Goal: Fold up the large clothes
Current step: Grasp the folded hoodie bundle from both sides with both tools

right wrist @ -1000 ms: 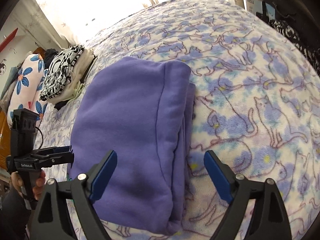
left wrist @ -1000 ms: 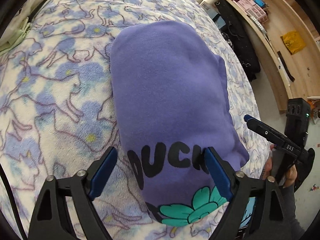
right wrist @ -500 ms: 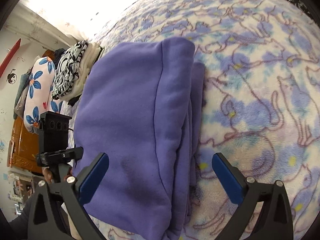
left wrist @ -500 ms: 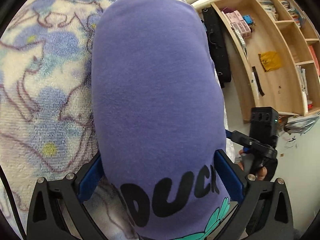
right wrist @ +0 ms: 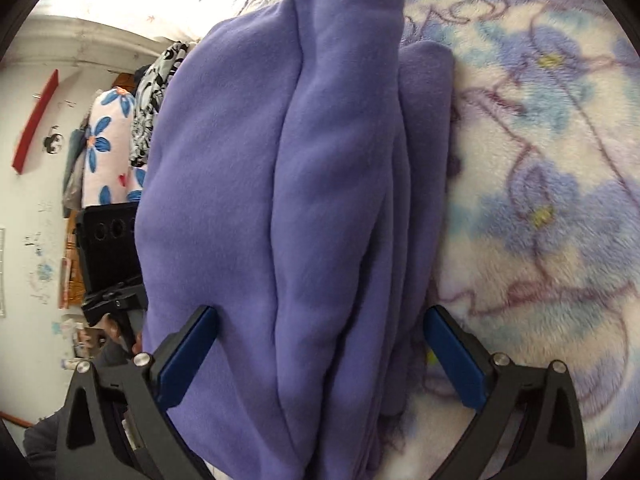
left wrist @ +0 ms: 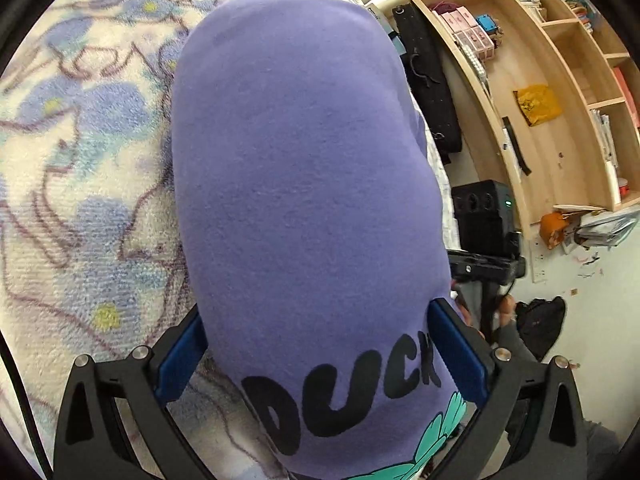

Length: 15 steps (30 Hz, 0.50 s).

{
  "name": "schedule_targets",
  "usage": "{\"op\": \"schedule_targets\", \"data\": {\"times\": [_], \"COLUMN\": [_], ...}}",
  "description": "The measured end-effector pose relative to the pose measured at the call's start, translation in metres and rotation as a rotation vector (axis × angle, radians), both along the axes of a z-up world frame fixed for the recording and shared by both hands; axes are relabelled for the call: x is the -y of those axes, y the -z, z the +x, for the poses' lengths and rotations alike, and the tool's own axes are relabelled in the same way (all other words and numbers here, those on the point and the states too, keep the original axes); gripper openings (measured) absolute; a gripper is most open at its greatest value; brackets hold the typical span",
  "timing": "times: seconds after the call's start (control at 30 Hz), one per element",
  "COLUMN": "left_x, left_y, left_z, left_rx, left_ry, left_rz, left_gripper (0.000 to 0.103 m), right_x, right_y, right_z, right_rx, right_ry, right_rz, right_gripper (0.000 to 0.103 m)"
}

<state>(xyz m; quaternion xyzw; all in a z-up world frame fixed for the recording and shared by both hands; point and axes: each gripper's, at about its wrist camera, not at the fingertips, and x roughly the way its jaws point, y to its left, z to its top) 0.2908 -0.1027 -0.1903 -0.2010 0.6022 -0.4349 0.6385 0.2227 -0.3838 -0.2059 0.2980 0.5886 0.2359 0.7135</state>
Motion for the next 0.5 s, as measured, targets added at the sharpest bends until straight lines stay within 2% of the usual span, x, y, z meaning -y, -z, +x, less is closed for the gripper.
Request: {"op": "schedule_targets", "data": {"times": [0.13, 0.27, 0.4, 0.5], "left_x": [0.003, 0.011, 0.022, 0.032], "left_y": [0.009, 0.012, 0.005, -0.011], "left_z": [0.005, 0.009, 0.009, 0.004], "left_rx": [-0.026, -0.037, -0.024, 0.043], "left_ry": [0.01, 0.006, -0.002, -0.02], "left_rz": [-0.052, -0.059, -0.002, 0.082], "left_gripper": [0.103, 0.103, 0.103, 0.101], "right_x": [-0.002, -0.014, -0.019, -0.013], "right_y": [0.003, 0.005, 0.001, -0.006], "right_z": [0.008, 0.016, 0.017, 0.008], "right_rx": [0.042, 0.075, 0.106, 0.138], "right_ry": [0.004, 0.007, 0.017, 0.046], "right_rz": [0.041, 0.052, 0.028, 0.022], "right_gripper": [0.103, 0.103, 0.101, 0.086]}}
